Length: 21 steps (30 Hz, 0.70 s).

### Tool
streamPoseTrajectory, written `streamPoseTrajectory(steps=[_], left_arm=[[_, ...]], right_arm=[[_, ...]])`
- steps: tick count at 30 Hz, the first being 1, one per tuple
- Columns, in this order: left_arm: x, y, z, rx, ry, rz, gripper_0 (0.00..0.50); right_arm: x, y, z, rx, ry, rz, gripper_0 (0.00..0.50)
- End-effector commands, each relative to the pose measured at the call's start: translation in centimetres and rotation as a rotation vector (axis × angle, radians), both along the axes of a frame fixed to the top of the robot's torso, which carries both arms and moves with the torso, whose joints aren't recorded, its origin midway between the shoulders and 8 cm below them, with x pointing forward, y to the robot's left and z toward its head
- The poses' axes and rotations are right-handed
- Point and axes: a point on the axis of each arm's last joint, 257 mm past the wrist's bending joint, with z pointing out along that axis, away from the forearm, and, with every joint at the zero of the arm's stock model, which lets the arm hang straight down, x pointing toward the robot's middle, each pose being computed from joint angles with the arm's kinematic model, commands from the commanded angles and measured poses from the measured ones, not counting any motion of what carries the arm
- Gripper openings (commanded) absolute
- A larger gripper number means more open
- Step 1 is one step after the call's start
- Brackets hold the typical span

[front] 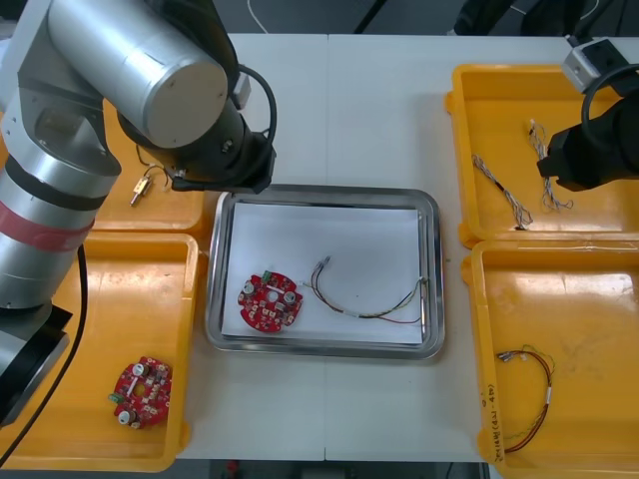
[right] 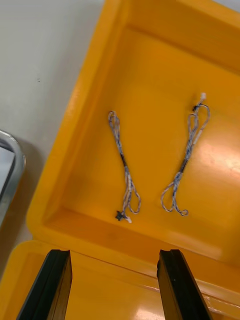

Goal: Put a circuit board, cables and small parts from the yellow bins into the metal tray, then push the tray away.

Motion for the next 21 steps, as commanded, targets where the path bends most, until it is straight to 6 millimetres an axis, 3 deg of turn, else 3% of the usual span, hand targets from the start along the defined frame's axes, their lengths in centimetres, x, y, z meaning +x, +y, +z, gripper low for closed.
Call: streamPoseTrajectory(steps=[1, 11, 21], left_arm=[[-2.0, -1.7, -2.4, 0.035, 0.034, -0.078, 0.001], [-1.5, -2.4, -5.9, 0.077, 0.035, -0.090, 0.003], [-0.5, -2.3, -8.2, 0.097, 0.044, -0.069, 0.003]], right_arm=[[0.4, -4.3, 2.0, 0.011, -0.043, -0.132, 0.500], [3.2, -6.6, 2.7, 0.054, 0.005, -0.230, 0.500], [5.5, -7.0, 1.9, 0.081, 0.111, -0.258, 0.500]])
